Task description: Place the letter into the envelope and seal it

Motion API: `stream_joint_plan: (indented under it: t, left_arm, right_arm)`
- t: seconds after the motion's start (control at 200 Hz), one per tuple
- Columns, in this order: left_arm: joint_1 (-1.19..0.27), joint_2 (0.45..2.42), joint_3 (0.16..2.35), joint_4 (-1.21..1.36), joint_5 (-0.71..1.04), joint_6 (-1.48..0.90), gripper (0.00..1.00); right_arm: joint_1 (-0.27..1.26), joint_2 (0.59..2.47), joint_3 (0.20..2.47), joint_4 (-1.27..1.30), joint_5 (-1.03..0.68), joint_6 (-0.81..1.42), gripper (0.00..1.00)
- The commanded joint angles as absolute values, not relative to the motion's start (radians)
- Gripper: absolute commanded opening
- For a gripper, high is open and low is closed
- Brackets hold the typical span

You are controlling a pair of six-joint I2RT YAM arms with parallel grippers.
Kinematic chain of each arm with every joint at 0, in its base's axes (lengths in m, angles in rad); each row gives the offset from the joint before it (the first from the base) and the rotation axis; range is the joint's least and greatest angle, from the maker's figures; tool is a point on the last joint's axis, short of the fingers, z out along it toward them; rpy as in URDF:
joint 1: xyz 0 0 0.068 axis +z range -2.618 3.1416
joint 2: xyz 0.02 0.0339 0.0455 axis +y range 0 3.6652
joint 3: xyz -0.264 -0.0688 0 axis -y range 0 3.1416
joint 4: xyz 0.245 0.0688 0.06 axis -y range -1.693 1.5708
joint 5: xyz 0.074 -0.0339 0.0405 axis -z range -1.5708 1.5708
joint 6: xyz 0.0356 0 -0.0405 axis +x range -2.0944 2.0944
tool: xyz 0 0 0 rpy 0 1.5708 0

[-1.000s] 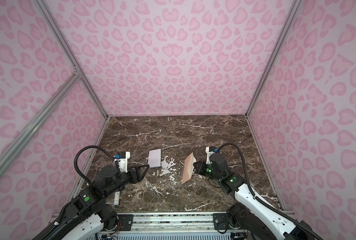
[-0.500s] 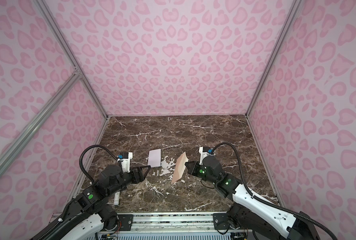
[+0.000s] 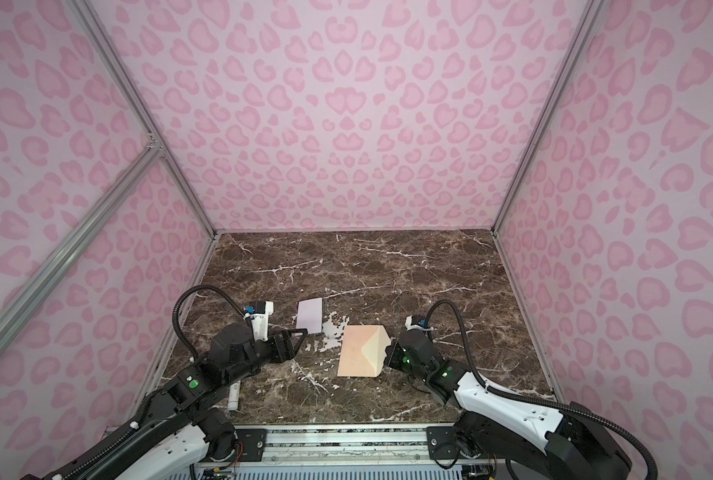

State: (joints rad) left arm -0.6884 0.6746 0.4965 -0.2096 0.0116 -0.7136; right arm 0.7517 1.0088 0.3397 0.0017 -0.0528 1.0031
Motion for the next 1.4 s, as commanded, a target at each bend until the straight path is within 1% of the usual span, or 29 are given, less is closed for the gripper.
stream_joint_plan:
  t: [0.0, 0.21, 0.335, 0.39, 0.455, 0.585, 0.67, 0.94, 1.015, 1.19, 1.395]
  left_arm:
    - [-0.688, 0.685, 0.491, -0.156, 0.012, -0.709, 0.76]
    - [-0.689, 0.713, 0.49, -0.137, 0.019, -0.701, 0.76]
    - [-0.689, 0.714, 0.487, -0.136, 0.018, -0.699, 0.76]
    - [-0.689, 0.71, 0.484, -0.136, 0.017, -0.699, 0.76]
    - [-0.688, 0.707, 0.481, -0.135, 0.017, -0.7, 0.76]
    - [-0.689, 0.703, 0.48, -0.136, 0.015, -0.7, 0.76]
    - [-0.689, 0.704, 0.479, -0.135, 0.015, -0.699, 0.76]
    - [-0.689, 0.716, 0.481, -0.13, 0.018, -0.699, 0.76]
    - [-0.689, 0.715, 0.481, -0.131, 0.016, -0.699, 0.76]
    - [-0.689, 0.725, 0.48, -0.129, 0.011, -0.698, 0.76]
    - [-0.689, 0.751, 0.489, -0.131, -0.011, -0.691, 0.76]
  right_arm:
    - [0.754, 1.045, 0.338, 0.05, -0.046, 0.968, 0.0]
    - [0.753, 1.132, 0.367, 0.07, -0.098, 0.931, 0.0]
    - [0.753, 1.136, 0.37, 0.07, -0.092, 0.924, 0.01]
    - [0.753, 1.128, 0.374, 0.054, -0.082, 0.918, 0.03]
    - [0.753, 1.115, 0.381, 0.031, -0.073, 0.913, 0.08]
    - [0.752, 1.086, 0.385, -0.015, -0.05, 0.908, 0.27]
    - [0.752, 1.069, 0.379, -0.037, -0.03, 0.908, 0.37]
    - [0.749, 1.025, 0.384, -0.121, 0.027, 0.892, 0.53]
    - [0.741, 1.002, 0.393, -0.156, 0.041, 0.878, 0.55]
    - [0.736, 0.939, 0.411, -0.196, 0.079, 0.862, 0.55]
    - [0.733, 0.929, 0.489, -0.224, 0.058, 0.864, 0.56]
